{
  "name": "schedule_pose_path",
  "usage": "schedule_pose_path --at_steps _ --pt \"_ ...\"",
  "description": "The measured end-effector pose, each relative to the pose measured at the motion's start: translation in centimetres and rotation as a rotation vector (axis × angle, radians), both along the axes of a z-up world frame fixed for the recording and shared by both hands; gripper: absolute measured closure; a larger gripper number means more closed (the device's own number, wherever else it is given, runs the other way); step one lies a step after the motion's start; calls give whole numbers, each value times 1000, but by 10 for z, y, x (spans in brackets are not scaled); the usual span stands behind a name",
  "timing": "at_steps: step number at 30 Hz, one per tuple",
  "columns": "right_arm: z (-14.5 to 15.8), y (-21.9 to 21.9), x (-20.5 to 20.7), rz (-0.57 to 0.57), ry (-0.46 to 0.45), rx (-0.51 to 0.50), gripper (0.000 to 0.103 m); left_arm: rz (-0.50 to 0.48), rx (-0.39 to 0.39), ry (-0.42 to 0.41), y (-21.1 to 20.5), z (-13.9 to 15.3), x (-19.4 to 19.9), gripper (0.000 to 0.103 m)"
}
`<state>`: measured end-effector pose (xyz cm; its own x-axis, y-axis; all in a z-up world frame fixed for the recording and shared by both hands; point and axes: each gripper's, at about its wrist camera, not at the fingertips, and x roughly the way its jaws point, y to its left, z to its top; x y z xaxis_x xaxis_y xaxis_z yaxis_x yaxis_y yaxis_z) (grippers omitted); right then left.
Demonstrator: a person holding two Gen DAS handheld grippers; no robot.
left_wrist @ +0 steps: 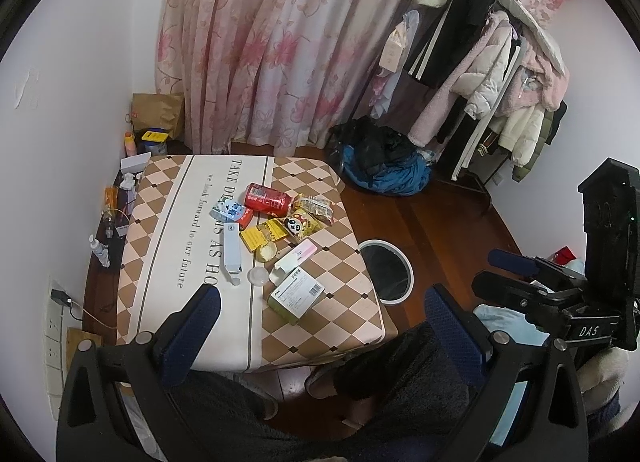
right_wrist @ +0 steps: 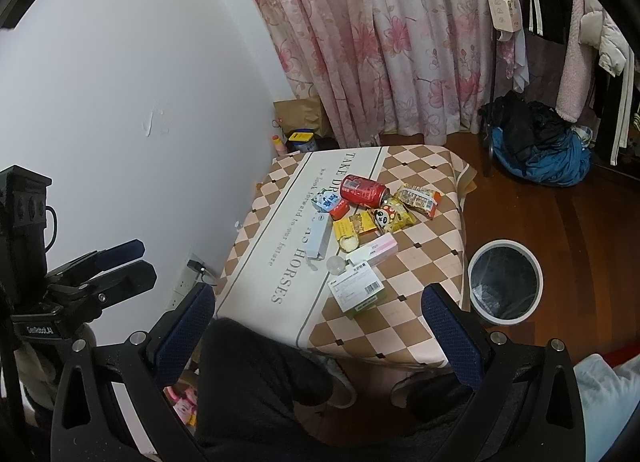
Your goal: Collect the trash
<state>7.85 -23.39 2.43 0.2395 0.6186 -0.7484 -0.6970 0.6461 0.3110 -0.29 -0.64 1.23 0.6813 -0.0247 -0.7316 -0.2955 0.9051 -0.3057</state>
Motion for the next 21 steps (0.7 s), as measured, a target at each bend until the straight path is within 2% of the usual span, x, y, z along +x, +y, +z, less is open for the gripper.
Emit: schedule_pose_path --at_steps 21 --pt "9 1 1 12 -16 9 0 2 3 -4 1 4 1 0"
